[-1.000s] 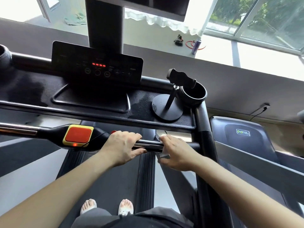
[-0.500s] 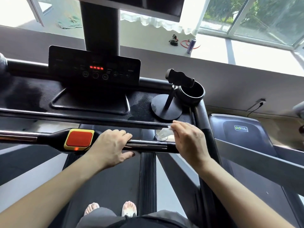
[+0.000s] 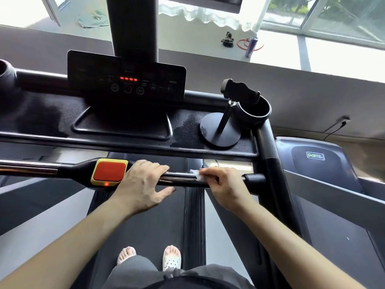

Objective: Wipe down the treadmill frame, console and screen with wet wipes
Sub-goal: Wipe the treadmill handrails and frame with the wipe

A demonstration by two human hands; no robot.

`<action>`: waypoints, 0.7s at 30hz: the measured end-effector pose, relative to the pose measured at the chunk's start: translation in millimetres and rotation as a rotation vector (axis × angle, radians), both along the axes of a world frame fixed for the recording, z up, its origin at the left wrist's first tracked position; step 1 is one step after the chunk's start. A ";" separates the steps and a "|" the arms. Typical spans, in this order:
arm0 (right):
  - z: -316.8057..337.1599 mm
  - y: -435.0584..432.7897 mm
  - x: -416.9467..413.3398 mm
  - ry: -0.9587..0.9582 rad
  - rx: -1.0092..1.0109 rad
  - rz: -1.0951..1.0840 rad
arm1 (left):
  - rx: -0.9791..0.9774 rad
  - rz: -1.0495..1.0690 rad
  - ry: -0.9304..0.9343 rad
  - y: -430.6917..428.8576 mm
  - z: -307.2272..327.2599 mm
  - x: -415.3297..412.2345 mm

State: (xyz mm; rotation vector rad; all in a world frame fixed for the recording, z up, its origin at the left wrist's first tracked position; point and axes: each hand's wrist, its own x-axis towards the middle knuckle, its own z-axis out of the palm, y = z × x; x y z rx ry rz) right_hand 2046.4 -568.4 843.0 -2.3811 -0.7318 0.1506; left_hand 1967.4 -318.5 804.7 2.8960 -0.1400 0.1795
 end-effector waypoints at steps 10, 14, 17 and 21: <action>0.2 -51.7 0.3 -0.170 -0.137 -0.118 | -0.027 0.011 0.004 0.4 -1.1 -1.3; 4.5 -9.1 10.4 0.015 -0.146 -0.027 | -0.020 0.017 -0.001 -0.4 -1.2 -0.6; 16.8 24.5 31.6 0.224 -0.231 0.164 | -0.016 0.002 -0.015 0.9 -2.6 0.3; 24.2 1.1 66.1 0.383 -0.409 0.248 | 0.012 -0.039 -0.040 3.6 -1.5 -0.6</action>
